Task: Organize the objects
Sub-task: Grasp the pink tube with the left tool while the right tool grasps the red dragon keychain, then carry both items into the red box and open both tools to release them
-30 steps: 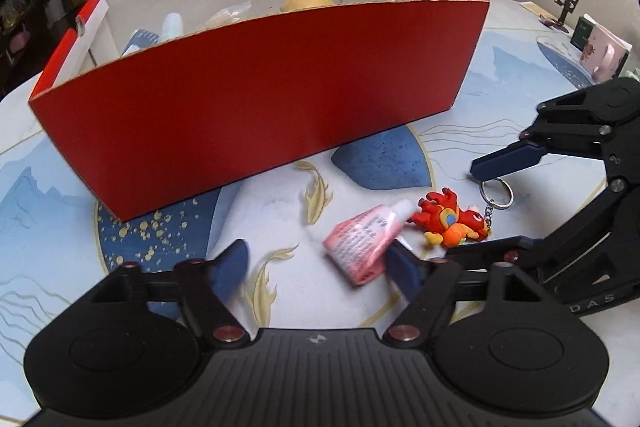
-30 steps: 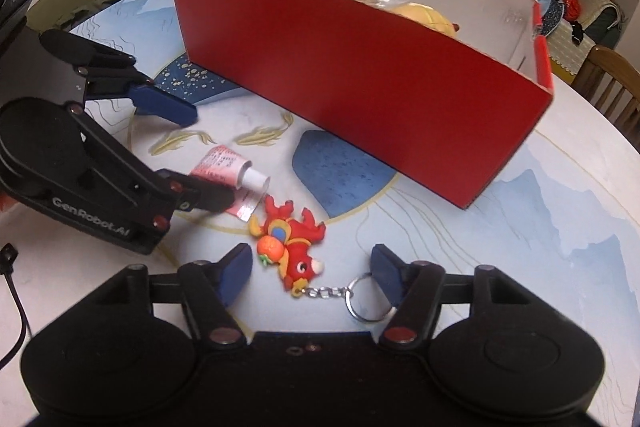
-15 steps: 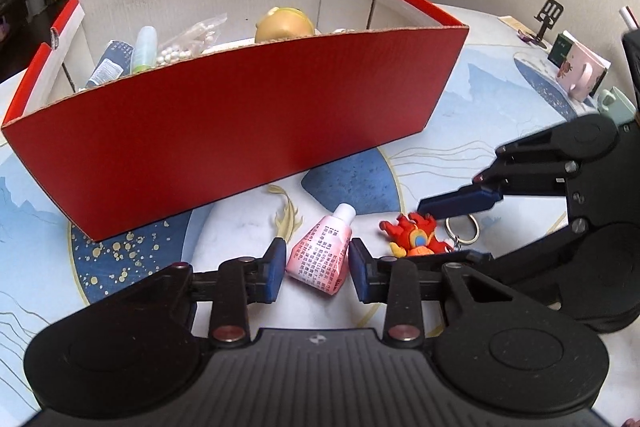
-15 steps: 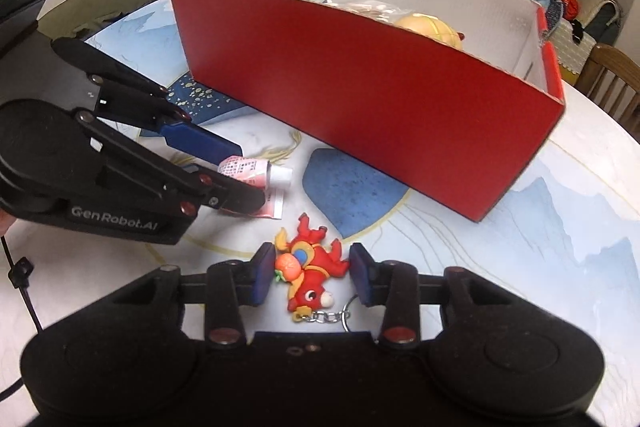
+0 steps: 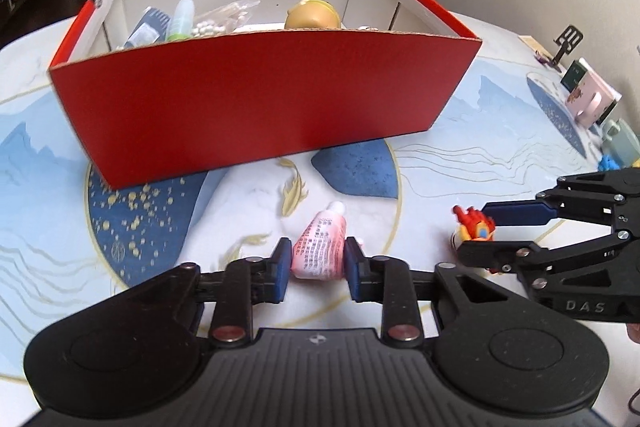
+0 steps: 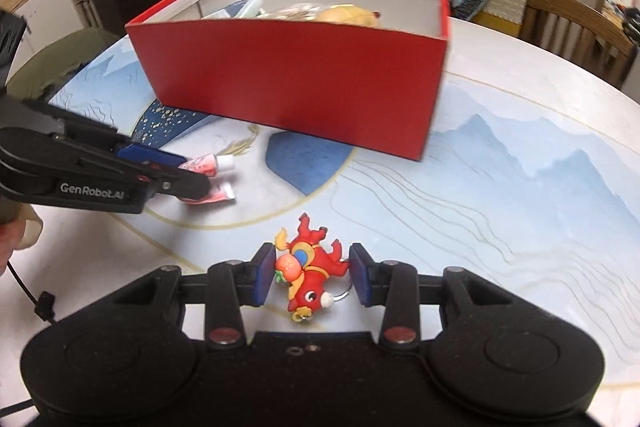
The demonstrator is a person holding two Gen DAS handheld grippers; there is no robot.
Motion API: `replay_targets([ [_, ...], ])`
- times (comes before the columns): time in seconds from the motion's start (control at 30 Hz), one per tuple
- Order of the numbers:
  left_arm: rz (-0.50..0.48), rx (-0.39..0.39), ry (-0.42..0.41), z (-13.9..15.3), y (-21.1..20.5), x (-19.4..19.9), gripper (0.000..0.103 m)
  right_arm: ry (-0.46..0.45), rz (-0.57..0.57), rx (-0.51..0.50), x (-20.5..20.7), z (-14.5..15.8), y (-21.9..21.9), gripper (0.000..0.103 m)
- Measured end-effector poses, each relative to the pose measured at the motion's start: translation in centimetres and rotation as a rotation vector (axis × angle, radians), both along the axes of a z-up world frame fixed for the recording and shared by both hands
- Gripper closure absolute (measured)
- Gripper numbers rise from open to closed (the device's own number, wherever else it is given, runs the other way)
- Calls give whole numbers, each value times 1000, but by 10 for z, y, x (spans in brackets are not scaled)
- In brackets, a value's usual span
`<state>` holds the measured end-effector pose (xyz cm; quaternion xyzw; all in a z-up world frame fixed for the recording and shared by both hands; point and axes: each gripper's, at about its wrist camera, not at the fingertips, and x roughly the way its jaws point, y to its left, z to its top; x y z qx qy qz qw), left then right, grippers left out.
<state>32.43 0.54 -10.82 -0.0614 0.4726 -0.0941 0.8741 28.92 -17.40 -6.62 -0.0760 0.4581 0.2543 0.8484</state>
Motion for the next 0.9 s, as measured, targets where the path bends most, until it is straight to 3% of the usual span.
replay_targets([
  [0.2, -3, 4, 8, 3, -1, -13, 78, -4, -41, 23, -9, 18, -8, 64],
  [0.33, 23, -42, 13, 11, 2, -21, 78, -1, -53, 56, -13, 31, -13, 64],
  [0.9, 4, -58, -107, 96, 0, -34, 78, -155, 24, 128, -1, 119, 8, 64],
])
